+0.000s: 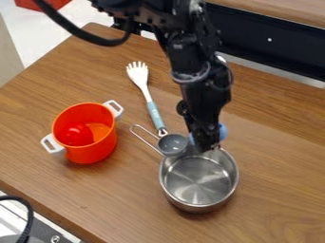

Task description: Put the blue spoon in to the table

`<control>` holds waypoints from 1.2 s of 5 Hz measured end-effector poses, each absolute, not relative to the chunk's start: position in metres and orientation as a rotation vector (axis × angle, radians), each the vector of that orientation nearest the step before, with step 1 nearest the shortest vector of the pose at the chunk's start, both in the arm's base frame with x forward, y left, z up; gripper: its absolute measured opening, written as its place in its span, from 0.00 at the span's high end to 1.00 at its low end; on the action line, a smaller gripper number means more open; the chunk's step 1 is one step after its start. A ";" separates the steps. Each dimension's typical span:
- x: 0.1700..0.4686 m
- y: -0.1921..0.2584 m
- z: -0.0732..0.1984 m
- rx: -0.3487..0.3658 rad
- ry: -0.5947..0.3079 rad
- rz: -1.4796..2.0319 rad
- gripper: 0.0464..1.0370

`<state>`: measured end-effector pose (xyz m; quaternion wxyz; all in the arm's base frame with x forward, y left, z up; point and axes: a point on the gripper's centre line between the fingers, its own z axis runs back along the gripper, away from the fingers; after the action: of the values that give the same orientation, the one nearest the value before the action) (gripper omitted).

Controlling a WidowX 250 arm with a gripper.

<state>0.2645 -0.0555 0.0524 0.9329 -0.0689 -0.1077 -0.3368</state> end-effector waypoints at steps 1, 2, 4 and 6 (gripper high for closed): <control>0.299 -0.053 0.052 -0.094 -0.309 -0.565 0.71; 0.337 -0.035 0.043 -0.034 -0.362 -0.417 0.71; 0.391 0.020 0.023 0.067 -0.354 -0.138 0.71; 0.420 0.055 0.001 0.110 -0.334 0.184 0.71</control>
<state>0.4203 0.0549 0.0008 0.9804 0.0548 -0.1657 0.0912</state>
